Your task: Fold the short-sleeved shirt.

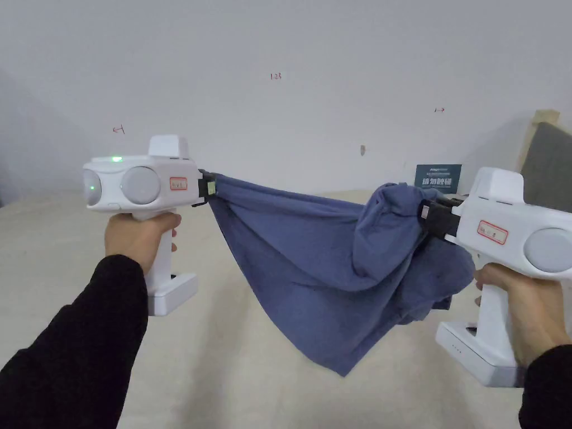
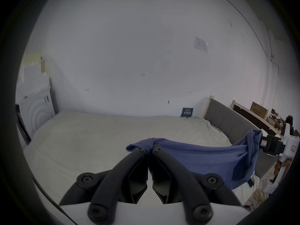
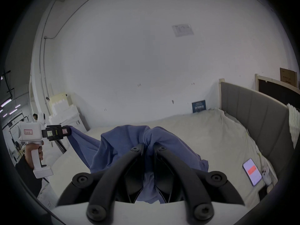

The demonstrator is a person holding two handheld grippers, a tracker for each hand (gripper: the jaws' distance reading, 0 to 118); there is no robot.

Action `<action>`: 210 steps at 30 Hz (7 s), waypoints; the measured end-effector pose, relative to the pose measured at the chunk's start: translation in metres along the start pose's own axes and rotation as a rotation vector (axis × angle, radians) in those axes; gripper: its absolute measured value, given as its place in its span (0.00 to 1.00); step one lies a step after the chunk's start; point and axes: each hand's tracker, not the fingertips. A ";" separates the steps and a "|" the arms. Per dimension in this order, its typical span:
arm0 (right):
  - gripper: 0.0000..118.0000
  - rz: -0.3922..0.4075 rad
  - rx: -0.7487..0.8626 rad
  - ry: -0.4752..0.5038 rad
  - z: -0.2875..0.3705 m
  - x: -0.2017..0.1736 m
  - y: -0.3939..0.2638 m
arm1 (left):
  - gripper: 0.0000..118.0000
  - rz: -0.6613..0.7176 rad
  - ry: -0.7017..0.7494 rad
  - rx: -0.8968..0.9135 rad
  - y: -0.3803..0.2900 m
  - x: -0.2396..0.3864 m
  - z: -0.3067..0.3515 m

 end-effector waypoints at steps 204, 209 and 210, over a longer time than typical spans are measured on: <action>0.05 0.135 -0.038 -0.252 0.014 0.072 0.033 | 0.10 0.399 0.092 -0.122 -0.127 -0.106 0.033; 0.05 0.171 0.073 -0.280 -0.005 0.061 0.080 | 0.10 0.347 0.157 -0.010 -0.036 -0.121 0.019; 0.05 0.178 0.087 -0.290 -0.014 0.061 0.088 | 0.10 0.319 0.179 0.003 -0.019 -0.122 0.016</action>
